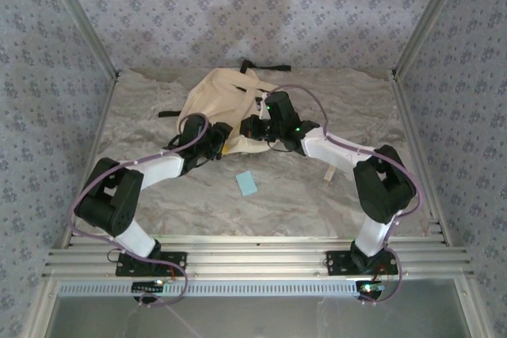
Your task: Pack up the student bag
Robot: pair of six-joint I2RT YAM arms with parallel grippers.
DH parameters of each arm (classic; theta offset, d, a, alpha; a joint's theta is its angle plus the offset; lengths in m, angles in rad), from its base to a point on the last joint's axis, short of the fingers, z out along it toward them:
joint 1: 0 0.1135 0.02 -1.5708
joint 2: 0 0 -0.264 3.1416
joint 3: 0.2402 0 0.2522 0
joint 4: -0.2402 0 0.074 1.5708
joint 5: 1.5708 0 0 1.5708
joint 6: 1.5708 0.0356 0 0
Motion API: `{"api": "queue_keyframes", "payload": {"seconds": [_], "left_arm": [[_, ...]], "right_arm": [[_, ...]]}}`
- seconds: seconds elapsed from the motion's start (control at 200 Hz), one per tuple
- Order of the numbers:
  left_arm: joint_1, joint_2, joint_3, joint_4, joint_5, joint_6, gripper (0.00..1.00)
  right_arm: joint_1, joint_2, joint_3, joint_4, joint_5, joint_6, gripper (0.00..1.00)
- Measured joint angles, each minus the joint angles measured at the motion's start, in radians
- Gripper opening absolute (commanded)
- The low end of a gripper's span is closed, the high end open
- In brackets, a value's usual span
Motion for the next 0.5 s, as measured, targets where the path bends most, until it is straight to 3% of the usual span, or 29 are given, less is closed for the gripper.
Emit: {"api": "queue_keyframes", "payload": {"seconds": [0.105,0.275,0.385,0.45,0.5], "left_arm": [[-0.006,0.027,-0.004,0.023,-0.018,-0.035,0.43],[-0.009,0.076,-0.011,0.055,-0.029,-0.077,0.34],[-0.013,0.096,-0.010,0.076,-0.029,-0.095,0.19],[-0.016,0.109,-0.010,0.091,-0.029,-0.100,0.00],[-0.019,0.120,-0.010,0.105,-0.028,-0.100,0.00]], "right_arm": [[0.000,-0.018,-0.055,0.045,-0.008,0.021,0.00],[0.000,-0.035,-0.116,0.079,-0.018,0.041,0.00],[-0.004,-0.041,-0.134,0.093,-0.018,0.043,0.00],[-0.008,-0.046,-0.144,0.098,-0.018,0.045,0.00],[-0.013,-0.051,-0.151,0.097,-0.017,0.045,0.00]]}}
